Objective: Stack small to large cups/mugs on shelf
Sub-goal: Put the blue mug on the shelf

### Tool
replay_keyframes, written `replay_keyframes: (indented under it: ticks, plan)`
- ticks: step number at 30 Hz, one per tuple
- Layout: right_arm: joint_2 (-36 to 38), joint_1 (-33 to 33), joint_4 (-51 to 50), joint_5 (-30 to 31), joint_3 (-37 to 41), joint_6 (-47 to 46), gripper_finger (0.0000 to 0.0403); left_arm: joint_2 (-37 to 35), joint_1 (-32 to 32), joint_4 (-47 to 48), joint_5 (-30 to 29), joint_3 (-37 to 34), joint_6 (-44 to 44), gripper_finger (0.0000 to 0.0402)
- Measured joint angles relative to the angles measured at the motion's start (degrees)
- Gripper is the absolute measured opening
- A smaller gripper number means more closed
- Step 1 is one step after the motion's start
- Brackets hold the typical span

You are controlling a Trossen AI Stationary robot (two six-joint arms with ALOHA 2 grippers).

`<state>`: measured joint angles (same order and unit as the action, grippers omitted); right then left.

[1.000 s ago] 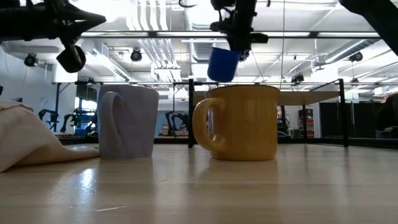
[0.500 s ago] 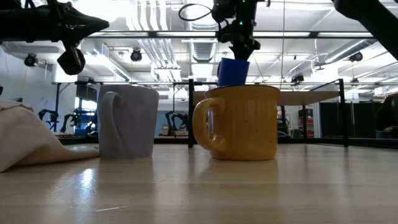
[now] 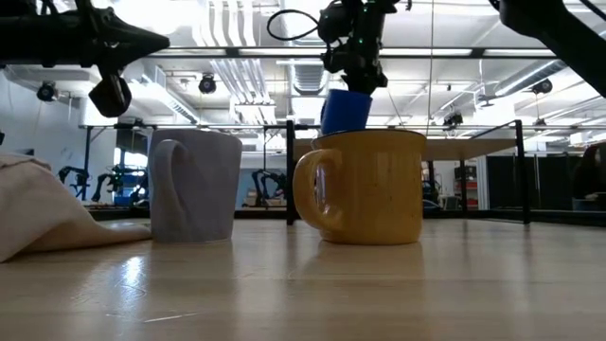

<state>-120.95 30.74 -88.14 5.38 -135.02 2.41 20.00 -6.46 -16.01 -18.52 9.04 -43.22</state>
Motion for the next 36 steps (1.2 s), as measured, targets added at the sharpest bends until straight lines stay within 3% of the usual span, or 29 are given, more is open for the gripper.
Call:
replay_keyframes:
  ticks: [5,12,21,29,36]
  plan:
    - [0.02,0.07,0.12,0.2,0.0,-1.96,0.0024,0.66,0.0,-0.28,-0.01,0.0,-0.02,0.0]
    - [0.02,0.05,0.81,0.3,0.0,-2.36,0.009,0.97,0.0,-0.31,-0.01,0.0,-0.02,0.0]
    - [1.99,0.05,5.9,6.34,0.02,-3.46,0.0135,0.97,0.02,-0.2,-0.24,0.0,0.04,0.0]
    - [4.9,1.19,7.0,6.44,0.02,-7.19,0.0107,0.97,0.02,-0.09,-0.95,-0.04,0.11,0.0]
    - [3.18,6.47,7.73,2.3,0.02,-15.75,0.0019,0.97,0.02,-0.11,-1.44,-0.04,0.11,0.0]
